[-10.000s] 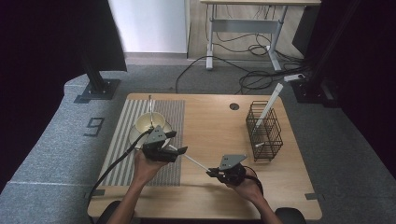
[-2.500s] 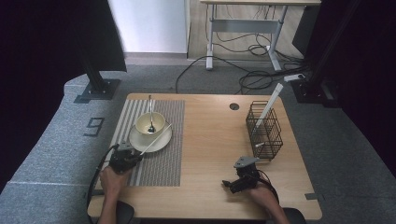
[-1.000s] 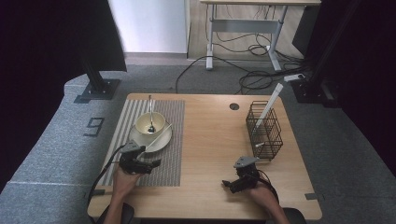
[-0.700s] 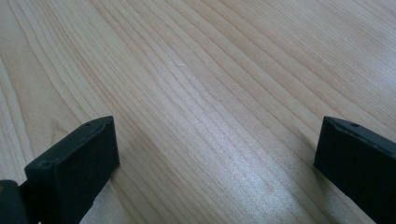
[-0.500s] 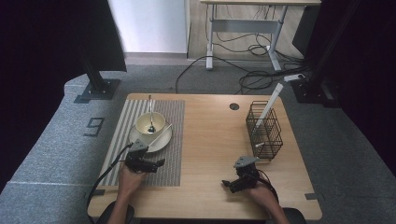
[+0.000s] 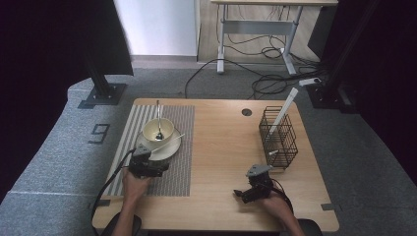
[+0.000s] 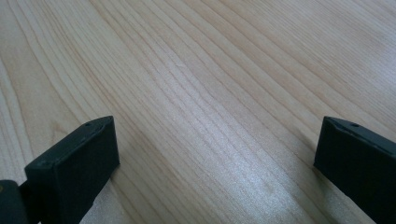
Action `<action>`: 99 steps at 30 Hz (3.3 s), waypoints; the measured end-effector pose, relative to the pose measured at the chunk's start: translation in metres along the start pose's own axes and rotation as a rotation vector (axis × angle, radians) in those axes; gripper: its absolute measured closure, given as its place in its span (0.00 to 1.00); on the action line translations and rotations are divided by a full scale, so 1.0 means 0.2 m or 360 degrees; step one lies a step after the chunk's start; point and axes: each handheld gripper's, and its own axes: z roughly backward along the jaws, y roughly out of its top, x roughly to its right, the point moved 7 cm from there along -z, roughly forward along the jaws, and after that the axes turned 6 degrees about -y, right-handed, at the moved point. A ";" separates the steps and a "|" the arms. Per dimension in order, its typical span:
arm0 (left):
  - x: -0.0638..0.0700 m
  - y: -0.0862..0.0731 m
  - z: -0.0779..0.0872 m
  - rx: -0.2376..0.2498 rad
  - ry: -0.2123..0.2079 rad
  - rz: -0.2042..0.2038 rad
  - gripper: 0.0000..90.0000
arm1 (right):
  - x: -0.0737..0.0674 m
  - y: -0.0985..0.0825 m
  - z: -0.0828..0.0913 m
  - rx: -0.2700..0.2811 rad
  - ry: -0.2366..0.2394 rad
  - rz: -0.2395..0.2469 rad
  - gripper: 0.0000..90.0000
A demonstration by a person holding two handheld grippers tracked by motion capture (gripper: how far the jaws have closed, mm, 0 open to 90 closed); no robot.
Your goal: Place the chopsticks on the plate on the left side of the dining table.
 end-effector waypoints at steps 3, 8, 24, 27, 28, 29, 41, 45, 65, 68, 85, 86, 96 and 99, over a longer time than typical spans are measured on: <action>-0.02 0.00 0.00 0.0006 0.0015 0.0003 0.00 | 0.00 0.00 0.00 0.0000 0.0000 0.0000 0.00; -0.04 0.00 0.00 0.0017 0.0042 0.0008 0.00 | 0.00 0.00 0.00 0.0000 0.0000 0.0000 0.00; -0.12 0.00 -0.01 -0.0001 0.0081 0.0014 0.00 | 0.00 0.00 0.00 0.0000 0.0000 0.0000 0.00; -0.13 0.00 -0.02 0.0000 0.0083 0.0018 0.00 | 0.00 0.00 0.00 0.0000 0.0000 0.0000 0.00; -0.13 0.00 -0.02 0.0002 0.0081 0.0026 0.00 | 0.00 0.00 0.00 0.0000 0.0000 0.0000 0.00; -0.13 0.00 -0.02 0.0001 0.0080 0.0028 0.00 | 0.00 0.00 0.00 0.0000 0.0000 0.0000 0.00; -0.15 0.00 -0.03 0.0004 0.0057 0.0054 0.00 | 0.00 0.00 0.00 0.0000 0.0000 0.0000 0.00; -0.16 0.00 -0.04 0.0003 0.0058 0.0050 0.00 | 0.00 0.00 0.00 0.0000 0.0000 0.0000 0.00; -0.15 0.00 -0.04 -0.0007 0.0052 0.0024 0.00 | 0.00 0.00 0.00 0.0000 0.0000 0.0000 0.00; -0.13 0.00 -0.03 0.0004 0.0024 0.0023 0.00 | 0.00 0.00 0.00 0.0000 0.0000 0.0000 0.00; -0.05 0.02 -0.02 0.0016 -0.0039 -0.0034 0.00 | 0.00 -0.01 0.01 -0.0001 0.0004 0.0002 0.00; -0.04 0.03 -0.02 0.0017 -0.0042 -0.0041 0.00 | 0.00 -0.01 0.01 0.0000 0.0003 0.0003 0.00; 0.05 0.07 -0.01 0.0043 -0.0104 -0.0084 0.00 | -0.01 -0.03 0.03 -0.0001 0.0003 0.0003 0.00; 0.09 0.09 -0.02 0.0038 -0.0128 -0.0115 0.00 | -0.01 -0.04 0.04 -0.0001 0.0002 0.0003 0.00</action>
